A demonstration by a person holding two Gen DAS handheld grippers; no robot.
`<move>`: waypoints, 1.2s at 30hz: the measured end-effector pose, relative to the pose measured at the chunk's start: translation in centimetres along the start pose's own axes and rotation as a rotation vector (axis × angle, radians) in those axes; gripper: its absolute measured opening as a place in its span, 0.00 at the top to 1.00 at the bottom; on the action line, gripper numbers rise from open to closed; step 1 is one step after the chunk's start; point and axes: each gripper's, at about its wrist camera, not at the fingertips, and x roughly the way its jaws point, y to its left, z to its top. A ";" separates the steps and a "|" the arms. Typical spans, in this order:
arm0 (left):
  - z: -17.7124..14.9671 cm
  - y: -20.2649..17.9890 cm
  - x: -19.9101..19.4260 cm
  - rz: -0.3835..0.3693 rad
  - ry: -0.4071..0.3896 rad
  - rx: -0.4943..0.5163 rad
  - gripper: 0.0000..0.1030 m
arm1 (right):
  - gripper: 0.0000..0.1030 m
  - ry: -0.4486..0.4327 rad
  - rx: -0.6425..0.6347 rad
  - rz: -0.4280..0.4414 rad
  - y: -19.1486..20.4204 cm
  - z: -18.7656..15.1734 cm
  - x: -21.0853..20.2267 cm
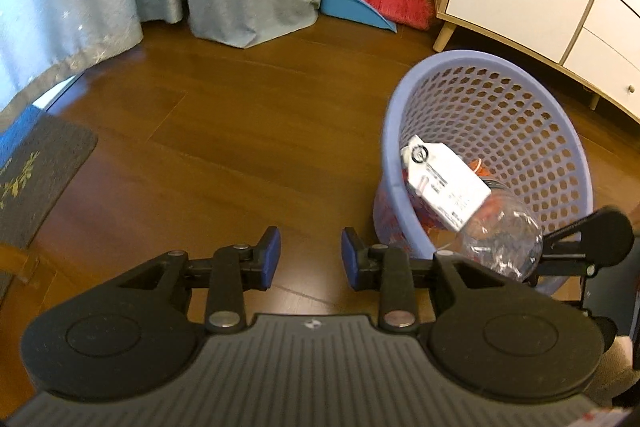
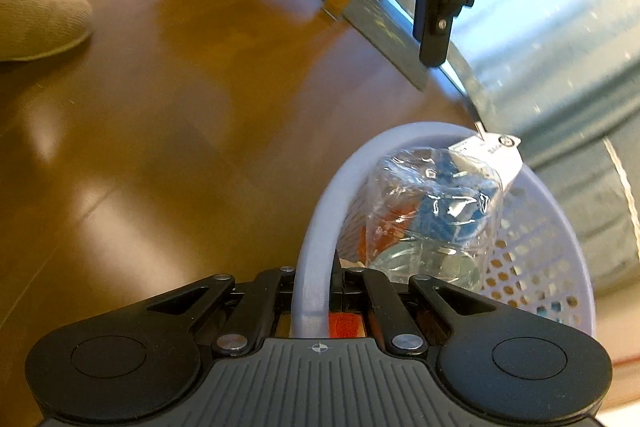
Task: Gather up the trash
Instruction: 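Lower the wastebasket with the right gripper and set it on the floor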
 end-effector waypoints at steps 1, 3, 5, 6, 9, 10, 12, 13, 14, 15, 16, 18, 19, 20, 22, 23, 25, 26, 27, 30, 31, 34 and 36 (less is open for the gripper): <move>-0.3 0.1 -0.1 0.000 0.003 -0.002 0.72 | 1.00 -0.014 -0.008 0.012 0.1 0.2 0.0; -0.7 0.4 -0.3 0.002 0.007 -0.009 0.70 | 1.00 -0.047 -0.016 0.043 0.1 0.7 -0.1; -1.1 0.7 -0.5 -0.004 0.010 -0.025 0.68 | 1.00 -0.063 0.004 0.071 -0.1 1.1 0.1; -1.2 0.7 -0.5 -0.006 0.012 -0.029 0.68 | 1.00 -0.066 0.016 0.080 -0.1 1.2 0.1; -1.5 0.6 -0.5 -0.015 0.025 -0.031 0.64 | 0.99 -0.068 0.002 0.092 0.4 1.1 0.1; -1.6 0.4 -0.5 -0.017 0.028 -0.030 0.63 | 0.99 -0.065 0.005 0.093 0.3 1.2 0.2; -1.7 0.3 -0.4 -0.023 0.033 -0.033 0.61 | 0.99 -0.063 0.037 0.094 -0.1 1.0 0.1; -1.8 0.1 -0.5 -0.027 0.033 -0.035 0.59 | 0.97 -0.062 0.043 0.094 -0.3 1.1 0.1; -1.8 0.0 -0.5 -0.031 0.033 -0.037 0.56 | 0.95 -0.061 0.048 0.090 -0.4 1.0 0.1; -1.7 -0.1 -0.5 -0.031 0.032 -0.040 0.55 | 0.93 -0.057 0.049 0.088 -0.6 1.0 0.1; -1.6 -0.1 -0.4 -0.034 0.030 -0.042 0.55 | 0.93 -0.056 0.047 0.100 -0.9 1.2 0.2; -1.4 -0.3 -0.4 -0.038 0.024 -0.042 0.54 | 0.92 -0.055 0.042 0.123 -2.0 1.5 1.0; -1.2 -0.5 -0.4 -0.042 0.020 -0.042 0.53 | 0.92 -0.050 0.044 0.132 -2.6 1.6 1.1; -1.0 -0.6 -0.4 -0.047 0.016 -0.043 0.52 | 0.91 -0.042 0.047 0.141 -2.8 1.7 1.0; -0.8 -0.8 -0.3 -0.053 0.010 -0.041 0.48 | 0.87 -0.028 0.042 0.154 -3.2 1.8 0.8; -0.8 -0.9 -0.3 -0.056 0.008 -0.038 0.47 | 0.85 -0.033 0.041 0.159 -3.7 1.9 0.5; -0.9 -1.0 -0.2 -0.059 0.006 -0.040 0.45 | 0.72 -0.022 0.041 0.157 -4.0 2.1 0.4; -0.9 -1.0 -0.2 -0.060 0.006 -0.041 0.44 | 0.70 -0.020 0.042 0.157 -4.0 2.0 0.3; -1.0 -1.0 -0.2 -0.060 0.006 -0.040 0.43 | 0.69 -0.019 0.044 0.157 -4.1 1.8 0.2; -1.1 -0.9 -0.3 -0.060 0.008 -0.037 0.41 | 0.66 -0.012 0.045 0.154 -3.7 1.0 -0.4; -1.0 -0.9 -0.3 -0.060 0.007 -0.039 0.41 | 0.66 -0.006 0.044 0.156 -3.7 1.0 -0.2; -0.9 -0.9 -0.4 -0.066 0.000 -0.043 0.36 | 0.64 0.017 0.019 0.154 -2.8 0.7 -0.5; -0.9 -1.1 -0.4 -0.071 -0.003 -0.040 0.36 | 0.62 0.024 -0.005 0.148 -2.0 0.4 -0.9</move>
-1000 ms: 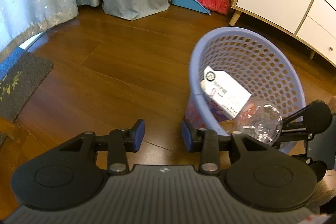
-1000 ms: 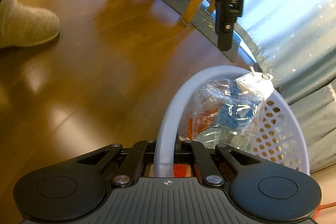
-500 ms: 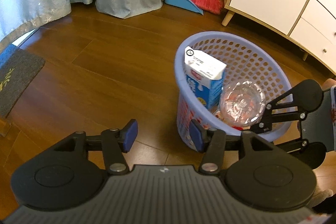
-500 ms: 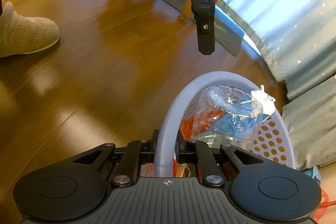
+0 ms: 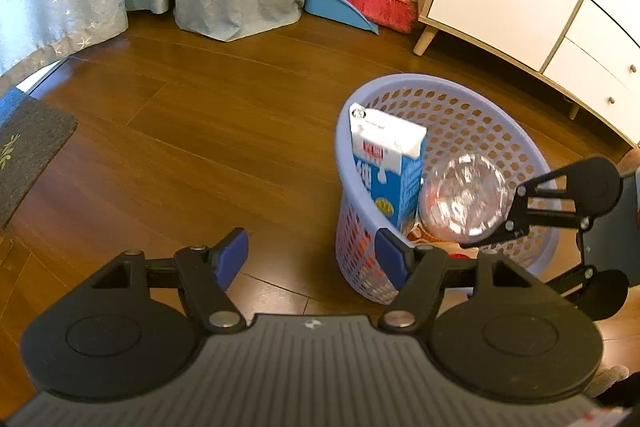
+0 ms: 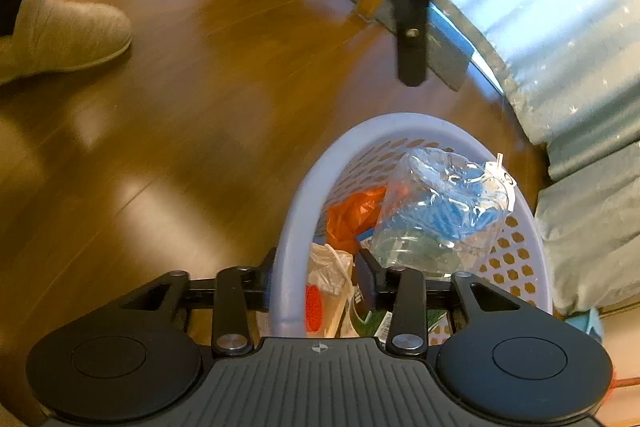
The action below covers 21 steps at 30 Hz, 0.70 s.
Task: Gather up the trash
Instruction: 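Lower the wastebasket with the right gripper and set it on the floor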
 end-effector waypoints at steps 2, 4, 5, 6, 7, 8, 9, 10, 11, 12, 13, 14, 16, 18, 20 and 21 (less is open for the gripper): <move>0.1 -0.1 0.0 -0.007 0.000 0.002 0.35 | 0.57 -0.004 0.011 -0.004 0.5 -0.4 -0.2; 0.1 -0.3 -0.1 -0.010 0.001 0.004 0.34 | 0.52 0.008 0.024 -0.011 0.9 -0.7 -0.3; 0.1 -0.4 -0.2 -0.010 -0.001 0.003 0.34 | 0.52 0.008 0.028 -0.010 1.2 -0.9 -0.5; 0.0 -0.5 -0.3 -0.010 -0.004 0.001 0.33 | 0.52 0.007 0.036 -0.013 1.3 -1.0 -0.8; 0.1 -0.5 -0.4 -0.008 -0.006 -0.002 0.32 | 0.52 0.007 0.042 -0.017 1.5 -1.1 -1.1; 0.1 -0.6 -0.5 -0.004 -0.006 -0.004 0.32 | 0.52 0.007 0.052 -0.020 1.6 -1.2 -1.5; 0.1 -0.5 -0.7 0.000 -0.006 -0.005 0.32 | 0.52 0.007 0.070 -0.020 1.6 -1.1 -1.9; 0.0 -0.6 -0.8 0.006 -0.006 -0.006 0.31 | 0.52 0.004 0.088 -0.016 1.4 -1.0 -2.3; 0.0 -0.7 -1.0 0.014 -0.005 -0.006 0.30 | 0.52 -0.001 0.109 -0.014 1.3 -1.0 -2.9; 0.0 -0.9 -1.2 0.020 -0.006 -0.004 0.28 | 0.52 -0.005 0.131 -0.015 1.2 -0.8 -3.4; 0.0 -1.0 -1.4 0.027 -0.008 -0.002 0.27 | 0.52 -0.004 0.153 -0.020 1.1 -0.4 -3.9; -0.1 -1.2 -1.6 0.033 -0.010 -0.002 0.25 | 0.52 -0.003 0.186 -0.026 0.8 -0.3 -4.3; -0.1 -1.3 -1.9 0.045 -0.003 -0.001 0.22 | 0.52 -0.012 0.278 -0.030 -0.1 0.0 -5.3; 0.0 -1.5 -2.4 0.059 0.001 -0.006 0.18 | 0.52 -0.017 0.383 -0.040 -1.1 0.1 -6.4; 0.0 -1.7 -2.8 0.066 0.006 -0.022 0.13 | 0.52 -0.009 0.460 -0.053 -1.9 0.2 -7.4; 0.0 -1.8 -3.0 0.069 0.011 -0.025 0.13 | 0.52 -0.007 0.498 -0.061 -2.5 0.2 -8.0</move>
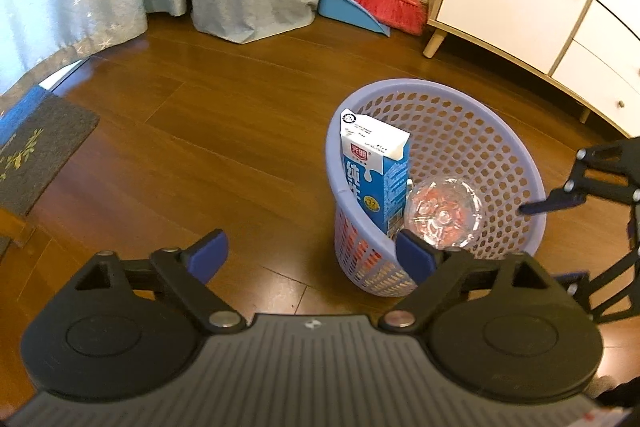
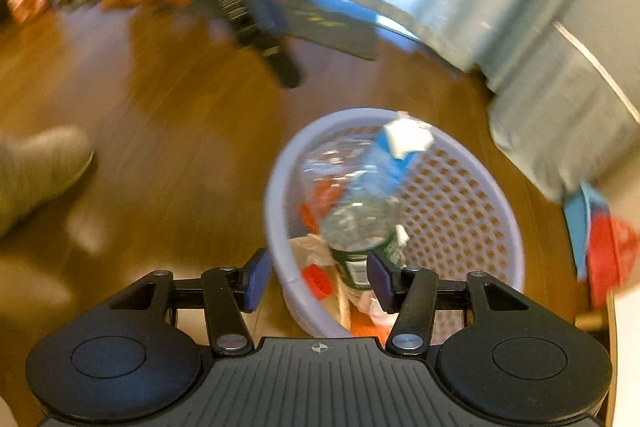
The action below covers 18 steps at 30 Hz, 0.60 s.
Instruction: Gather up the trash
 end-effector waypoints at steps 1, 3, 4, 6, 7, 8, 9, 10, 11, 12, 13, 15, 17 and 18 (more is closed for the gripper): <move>0.1 -0.1 -0.2 0.001 0.005 -0.001 0.12 | 0.52 0.005 0.036 -0.008 -0.6 0.3 -0.5; 0.4 -0.6 -0.8 0.010 0.012 -0.003 0.08 | 0.51 0.022 0.125 -0.023 -1.9 0.7 -1.6; 0.6 -0.9 -1.1 0.016 0.019 0.000 0.08 | 0.51 0.028 0.165 -0.030 -2.6 0.8 -2.2; 1.1 -1.6 -1.7 0.022 0.023 0.009 0.05 | 0.51 0.048 0.259 -0.040 -3.8 1.3 -3.3; 1.3 -2.1 -2.2 0.027 0.021 0.015 0.04 | 0.51 0.061 0.306 -0.055 -4.3 1.5 -3.9; 1.6 -2.6 -2.7 0.033 0.019 0.025 0.03 | 0.51 0.076 0.363 -0.077 -4.8 1.7 -4.4; 1.8 -3.0 -3.0 0.037 0.019 0.035 0.02 | 0.51 0.082 0.411 -0.088 -5.2 1.9 -5.0; 2.0 -3.5 -3.6 0.041 0.019 0.047 0.01 | 0.51 0.083 0.461 -0.096 -5.7 1.9 -5.9; 2.2 -3.9 -4.1 0.044 0.020 0.048 0.01 | 0.50 0.085 0.515 -0.108 -6.1 2.1 -6.6; 2.4 -4.2 -4.6 0.047 0.022 0.044 0.01 | 0.50 0.084 0.571 -0.119 -6.5 2.1 -7.4; 2.6 -4.6 -5.2 0.048 0.025 0.039 0.01 | 0.50 0.079 0.615 -0.126 -6.8 2.3 -8.1; 2.9 -5.3 -6.3 0.064 0.027 0.032 0.01 | 0.50 0.074 0.686 -0.155 -7.2 2.2 -9.7; 3.1 -5.9 -7.4 0.072 0.020 0.039 0.01 | 0.50 0.065 0.719 -0.177 -7.3 2.1 -11.1; 3.1 -6.2 -8.0 0.081 0.013 0.037 0.01 | 0.50 0.055 0.742 -0.183 -7.3 2.0 -11.8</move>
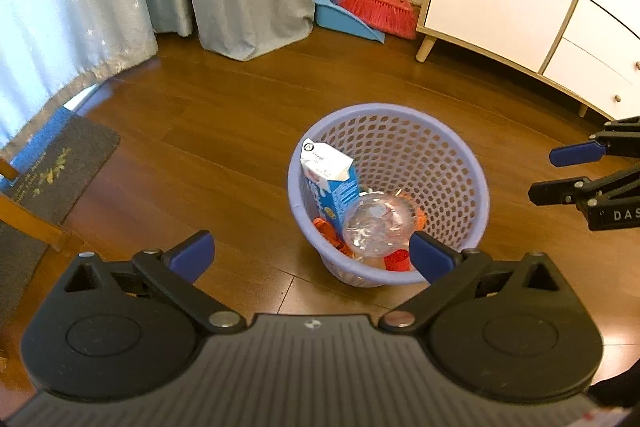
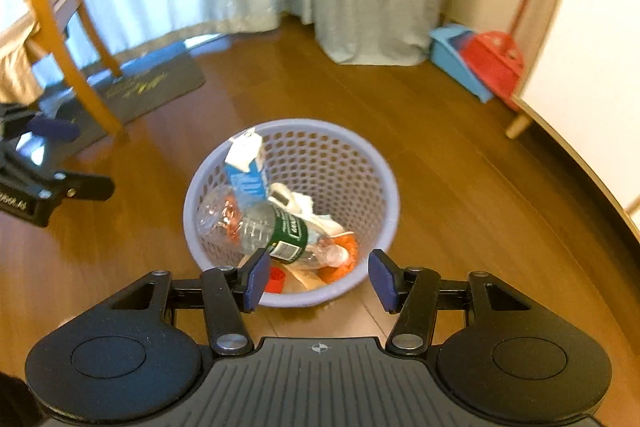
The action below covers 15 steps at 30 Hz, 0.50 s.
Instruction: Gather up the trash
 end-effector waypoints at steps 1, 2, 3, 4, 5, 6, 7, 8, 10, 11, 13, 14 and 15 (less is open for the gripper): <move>0.0 -0.3 -0.6 0.010 -0.004 -0.011 0.01 | 0.50 -0.006 0.026 0.000 -0.2 -0.1 -0.6; -0.1 -0.5 -1.1 0.009 -0.001 -0.027 0.01 | 0.50 -0.009 0.053 0.001 -0.5 -0.3 -1.3; -0.2 -0.6 -1.6 0.009 0.004 -0.039 0.01 | 0.50 -0.011 0.072 0.002 -0.6 -0.8 -2.1; -0.2 -0.7 -2.0 0.014 0.007 -0.055 0.01 | 0.50 -0.009 0.088 0.000 -0.7 -0.9 -2.5; -0.4 -0.8 -2.6 0.020 0.006 -0.082 0.01 | 0.50 0.000 0.095 -0.017 -0.7 -1.0 -3.0; -0.5 -0.8 -3.1 0.022 0.004 -0.099 0.01 | 0.49 0.000 0.093 -0.035 -0.6 -1.2 -3.5; -0.7 -0.9 -3.7 0.026 0.007 -0.114 0.01 | 0.49 -0.002 0.088 -0.045 -0.4 -1.3 -3.8; -0.9 -0.9 -4.3 0.037 0.006 -0.124 0.01 | 0.49 -0.003 0.087 -0.049 -0.2 -1.4 -4.3; -1.2 -0.6 -5.5 0.063 -0.013 -0.146 0.01 | 0.49 -0.001 0.110 -0.047 0.0 -2.0 -4.6; -1.5 -0.5 -6.1 0.070 -0.020 -0.166 0.01 | 0.49 0.001 0.128 -0.043 0.1 -2.2 -5.0; -1.8 -0.2 -7.0 0.073 -0.022 -0.203 0.01 | 0.48 0.006 0.144 -0.043 0.2 -2.9 -5.5; -2.1 0.0 -7.4 0.073 -0.025 -0.222 0.01 | 0.47 0.004 0.147 -0.050 0.4 -3.2 -5.9; -2.3 0.0 -7.8 0.078 -0.027 -0.231 0.01 | 0.46 0.001 0.145 -0.054 0.6 -3.4 -6.1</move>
